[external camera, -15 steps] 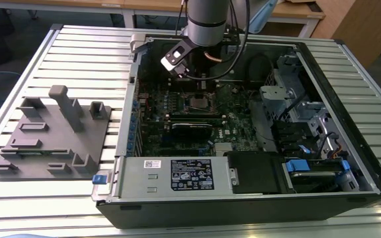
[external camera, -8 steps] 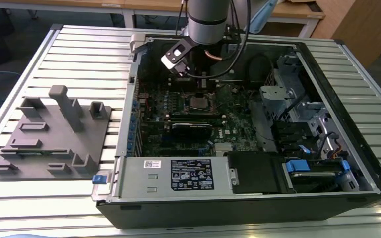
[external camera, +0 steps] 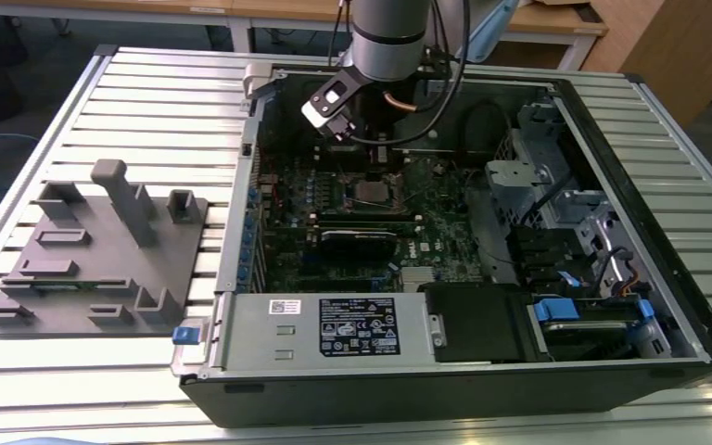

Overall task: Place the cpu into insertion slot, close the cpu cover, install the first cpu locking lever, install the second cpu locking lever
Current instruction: 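Place the cpu into insertion slot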

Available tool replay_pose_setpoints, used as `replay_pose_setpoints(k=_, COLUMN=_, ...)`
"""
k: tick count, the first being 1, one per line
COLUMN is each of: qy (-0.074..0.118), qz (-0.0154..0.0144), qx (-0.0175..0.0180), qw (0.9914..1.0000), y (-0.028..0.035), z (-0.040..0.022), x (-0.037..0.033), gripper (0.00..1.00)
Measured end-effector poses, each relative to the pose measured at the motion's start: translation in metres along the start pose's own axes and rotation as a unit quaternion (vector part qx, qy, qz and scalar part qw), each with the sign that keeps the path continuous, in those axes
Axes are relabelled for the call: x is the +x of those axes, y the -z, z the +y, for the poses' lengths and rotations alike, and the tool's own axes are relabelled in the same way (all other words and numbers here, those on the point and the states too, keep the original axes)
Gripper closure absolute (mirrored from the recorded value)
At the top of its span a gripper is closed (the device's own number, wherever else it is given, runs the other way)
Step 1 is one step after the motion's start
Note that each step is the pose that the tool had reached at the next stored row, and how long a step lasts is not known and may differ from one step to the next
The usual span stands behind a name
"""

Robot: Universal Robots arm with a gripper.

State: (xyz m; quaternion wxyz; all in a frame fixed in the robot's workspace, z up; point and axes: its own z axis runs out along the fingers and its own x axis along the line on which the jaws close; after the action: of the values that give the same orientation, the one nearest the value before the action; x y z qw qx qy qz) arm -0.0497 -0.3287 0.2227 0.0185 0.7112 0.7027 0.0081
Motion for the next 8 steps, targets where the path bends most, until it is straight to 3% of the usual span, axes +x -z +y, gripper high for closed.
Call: replay_pose_setpoints(k=8, qy=0.0, qz=0.0024, qx=0.0, qw=1.0, y=-0.0003, z=0.0, x=-0.0009, gripper=0.9)
